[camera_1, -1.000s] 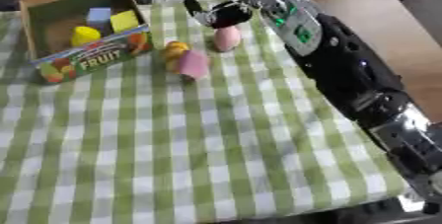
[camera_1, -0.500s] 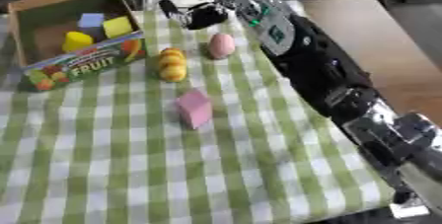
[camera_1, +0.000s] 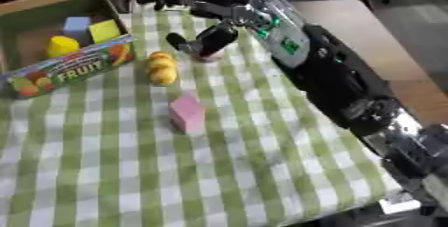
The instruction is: Pick up objects on the table and place them in the box.
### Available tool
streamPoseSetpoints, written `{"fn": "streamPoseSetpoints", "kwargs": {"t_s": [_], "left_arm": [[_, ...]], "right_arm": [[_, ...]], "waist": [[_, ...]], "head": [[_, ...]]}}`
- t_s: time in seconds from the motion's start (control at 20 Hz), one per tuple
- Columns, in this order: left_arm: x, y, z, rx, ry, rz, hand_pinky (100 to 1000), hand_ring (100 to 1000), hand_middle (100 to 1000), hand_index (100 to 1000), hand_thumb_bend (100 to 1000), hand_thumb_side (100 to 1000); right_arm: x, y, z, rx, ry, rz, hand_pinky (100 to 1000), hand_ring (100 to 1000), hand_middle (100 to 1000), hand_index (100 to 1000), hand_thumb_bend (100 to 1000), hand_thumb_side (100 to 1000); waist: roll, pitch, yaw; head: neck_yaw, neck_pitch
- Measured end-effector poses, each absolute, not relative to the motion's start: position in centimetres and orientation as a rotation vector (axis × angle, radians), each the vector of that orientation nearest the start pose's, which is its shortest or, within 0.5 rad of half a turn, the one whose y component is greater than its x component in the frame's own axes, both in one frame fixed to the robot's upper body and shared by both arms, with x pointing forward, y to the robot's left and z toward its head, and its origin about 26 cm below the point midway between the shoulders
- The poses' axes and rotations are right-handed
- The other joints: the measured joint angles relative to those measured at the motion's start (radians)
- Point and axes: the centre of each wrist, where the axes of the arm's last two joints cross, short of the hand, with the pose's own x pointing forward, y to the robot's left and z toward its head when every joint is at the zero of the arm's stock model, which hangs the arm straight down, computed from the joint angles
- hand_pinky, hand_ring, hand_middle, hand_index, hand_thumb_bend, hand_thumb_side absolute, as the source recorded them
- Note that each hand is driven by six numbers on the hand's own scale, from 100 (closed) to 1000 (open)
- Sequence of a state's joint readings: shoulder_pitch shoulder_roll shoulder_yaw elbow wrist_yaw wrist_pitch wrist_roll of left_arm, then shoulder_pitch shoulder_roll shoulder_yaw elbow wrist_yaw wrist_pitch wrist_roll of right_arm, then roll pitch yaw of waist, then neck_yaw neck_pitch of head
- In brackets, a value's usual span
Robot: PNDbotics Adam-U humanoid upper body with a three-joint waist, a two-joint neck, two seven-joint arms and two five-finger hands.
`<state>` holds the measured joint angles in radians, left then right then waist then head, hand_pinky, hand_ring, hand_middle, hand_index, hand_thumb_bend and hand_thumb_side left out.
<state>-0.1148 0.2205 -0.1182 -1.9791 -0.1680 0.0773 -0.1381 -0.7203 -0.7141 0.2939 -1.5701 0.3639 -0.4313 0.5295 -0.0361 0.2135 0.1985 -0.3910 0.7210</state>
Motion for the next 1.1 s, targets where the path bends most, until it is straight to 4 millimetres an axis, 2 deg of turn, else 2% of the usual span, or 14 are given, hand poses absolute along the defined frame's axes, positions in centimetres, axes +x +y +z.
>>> {"fn": "streamPoseSetpoints", "kwargs": {"t_s": [0.15, 0.35, 0.5, 0.7, 0.95, 1.1], "left_arm": [[27.7, 23.5, 12.8, 0.117, -1.943, -0.549, 624, 659, 584, 822, 100, 748], [27.6, 23.7, 12.5, 0.127, -1.929, -0.551, 625, 659, 584, 823, 100, 750], [27.5, 23.8, 12.4, 0.129, -1.92, -0.549, 625, 659, 584, 823, 100, 749], [27.5, 23.8, 12.3, 0.129, -1.918, -0.549, 625, 660, 584, 823, 100, 755], [27.4, 23.8, 12.2, 0.129, -1.909, -0.549, 625, 660, 583, 823, 100, 756], [27.4, 23.8, 12.2, 0.13, -1.909, -0.55, 626, 660, 583, 823, 100, 758]], "right_arm": [[37.7, -27.0, 25.2, 0.608, 2.392, -2.559, 937, 1000, 1000, 1000, 100, 422], [36.7, -26.1, 22.2, 0.479, 2.176, -2.738, 938, 1000, 1000, 1000, 100, 490], [37.0, -25.2, 20.6, 0.429, 2.041, -2.842, 933, 1000, 1000, 1000, 100, 487], [37.6, -24.4, 19.0, 0.443, 1.982, -2.92, 930, 1000, 1000, 1000, 100, 459], [38.3, -23.8, 18.5, 0.518, 1.946, -2.958, 926, 1000, 1000, 1000, 100, 428], [38.6, -23.8, 18.0, 0.559, 1.912, -2.976, 926, 1000, 1000, 1000, 100, 439]], "waist": [[-0.004, -0.009, -0.016], [0.01, -0.017, -0.023], [0.016, -0.017, -0.027], [0.02, -0.017, -0.03], [0.023, -0.016, -0.03], [0.023, -0.016, -0.028]], "head": [[0.011, 0.003], [0.022, 0.01], [0.025, 0.014], [0.027, 0.017], [0.026, 0.017], [0.023, 0.017]]}}
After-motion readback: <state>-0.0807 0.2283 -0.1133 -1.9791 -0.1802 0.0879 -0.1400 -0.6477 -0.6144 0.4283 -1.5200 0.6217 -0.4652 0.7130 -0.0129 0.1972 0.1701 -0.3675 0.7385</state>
